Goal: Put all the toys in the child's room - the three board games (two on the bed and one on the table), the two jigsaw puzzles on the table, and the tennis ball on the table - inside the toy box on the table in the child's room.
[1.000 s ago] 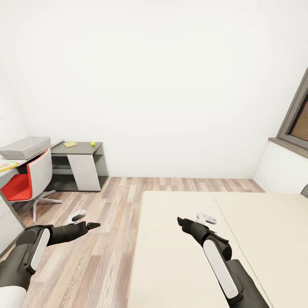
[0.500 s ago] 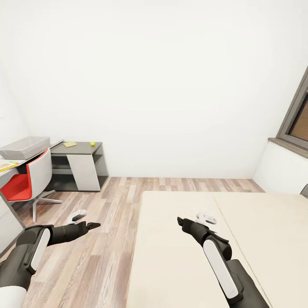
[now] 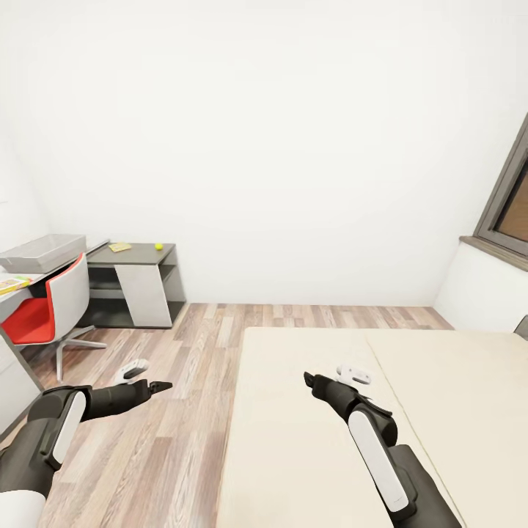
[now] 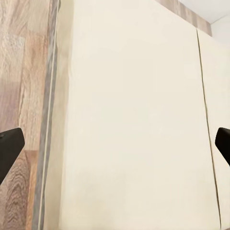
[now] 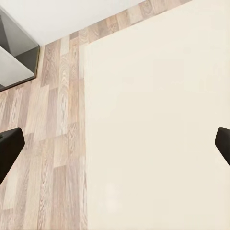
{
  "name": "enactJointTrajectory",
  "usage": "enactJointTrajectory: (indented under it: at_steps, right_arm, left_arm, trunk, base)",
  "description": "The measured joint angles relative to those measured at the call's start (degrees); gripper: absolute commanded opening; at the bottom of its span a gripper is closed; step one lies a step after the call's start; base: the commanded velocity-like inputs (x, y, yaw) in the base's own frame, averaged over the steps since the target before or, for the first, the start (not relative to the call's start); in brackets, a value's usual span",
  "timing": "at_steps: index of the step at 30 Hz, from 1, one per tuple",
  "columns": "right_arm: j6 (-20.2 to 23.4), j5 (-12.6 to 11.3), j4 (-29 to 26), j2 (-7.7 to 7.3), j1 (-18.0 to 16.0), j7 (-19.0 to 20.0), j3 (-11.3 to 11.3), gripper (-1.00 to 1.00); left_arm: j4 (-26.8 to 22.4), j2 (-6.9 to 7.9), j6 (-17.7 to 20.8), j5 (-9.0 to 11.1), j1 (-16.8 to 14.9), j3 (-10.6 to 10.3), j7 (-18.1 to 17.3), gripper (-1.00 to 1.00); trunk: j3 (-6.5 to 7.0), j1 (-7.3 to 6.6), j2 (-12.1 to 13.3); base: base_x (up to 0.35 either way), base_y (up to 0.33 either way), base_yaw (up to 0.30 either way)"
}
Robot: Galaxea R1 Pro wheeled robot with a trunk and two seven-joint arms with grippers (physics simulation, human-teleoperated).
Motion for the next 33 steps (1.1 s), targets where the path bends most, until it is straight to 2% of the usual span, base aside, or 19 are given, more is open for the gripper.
enactJointTrajectory:
  at_steps: [17,33]
  right_arm:
    - [0.0,0.0,-0.1,0.00,0.0,0.1,0.0,1.00]
    - [0.0,-0.1,-0.1,0.00,0.0,0.1,0.0,1.00]
  left_arm:
    - [0.0,-0.01,0.0,0.0,0.0,0.0,0.1,1.00]
    - [0.0,-0.01,0.0,0.0,0.0,-0.1,0.1,1.00]
  trunk:
    - [0.01,0.00,0.0]
    - [0.38,0.00,0.0]
  base:
    - [0.000,0.000,-0.002]
    - [0.000,0.000,-0.057]
